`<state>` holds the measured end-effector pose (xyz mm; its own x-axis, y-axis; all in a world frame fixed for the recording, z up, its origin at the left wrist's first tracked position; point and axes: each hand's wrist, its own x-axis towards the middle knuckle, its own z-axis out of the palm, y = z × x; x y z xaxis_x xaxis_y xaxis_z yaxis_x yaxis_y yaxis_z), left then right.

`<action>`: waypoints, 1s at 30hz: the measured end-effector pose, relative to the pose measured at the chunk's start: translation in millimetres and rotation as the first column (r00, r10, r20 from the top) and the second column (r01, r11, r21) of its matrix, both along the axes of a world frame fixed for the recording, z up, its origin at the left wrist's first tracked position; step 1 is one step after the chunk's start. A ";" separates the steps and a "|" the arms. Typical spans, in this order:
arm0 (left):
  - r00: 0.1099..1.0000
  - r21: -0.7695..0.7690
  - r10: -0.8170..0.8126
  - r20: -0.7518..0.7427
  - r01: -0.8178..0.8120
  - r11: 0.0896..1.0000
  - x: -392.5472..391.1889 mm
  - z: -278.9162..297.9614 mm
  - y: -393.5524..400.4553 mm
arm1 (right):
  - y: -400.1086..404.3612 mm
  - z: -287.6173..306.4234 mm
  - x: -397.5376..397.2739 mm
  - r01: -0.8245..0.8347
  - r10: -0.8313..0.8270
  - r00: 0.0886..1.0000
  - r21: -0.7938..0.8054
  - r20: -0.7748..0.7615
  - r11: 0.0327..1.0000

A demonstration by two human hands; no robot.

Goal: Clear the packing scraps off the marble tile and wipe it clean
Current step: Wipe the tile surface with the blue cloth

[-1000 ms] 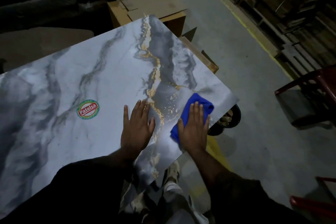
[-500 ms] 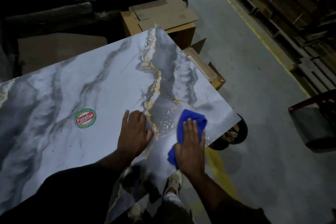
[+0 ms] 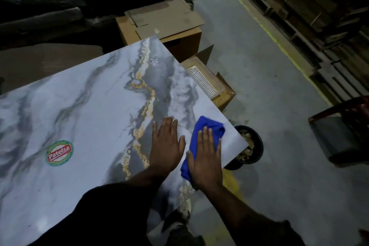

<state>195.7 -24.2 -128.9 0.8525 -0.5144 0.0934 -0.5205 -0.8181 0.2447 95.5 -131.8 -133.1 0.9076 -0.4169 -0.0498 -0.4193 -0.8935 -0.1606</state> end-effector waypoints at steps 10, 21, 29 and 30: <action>1.000 0.009 0.014 0.027 -0.014 1.000 1.4 -11.2 -3.4 | -64.1 -0.8 37.0 0.274 -0.276 0.958 -0.033 -0.078 0.961; 0.940 -0.456 0.110 -0.322 -0.256 0.853 1.3 -0.7 5.3 | -16.2 -1.0 65.4 -0.387 0.387 0.922 0.055 0.021 0.920; 0.954 -0.311 0.161 -0.252 -0.237 0.920 44.4 6.1 31.9 | -56.0 -1.8 41.2 -0.181 0.174 0.982 0.130 0.067 0.975; 0.966 -0.262 0.154 -0.210 -0.207 0.942 52.8 5.9 41.5 | -55.5 -1.9 49.6 -0.121 0.114 0.991 0.107 0.066 0.987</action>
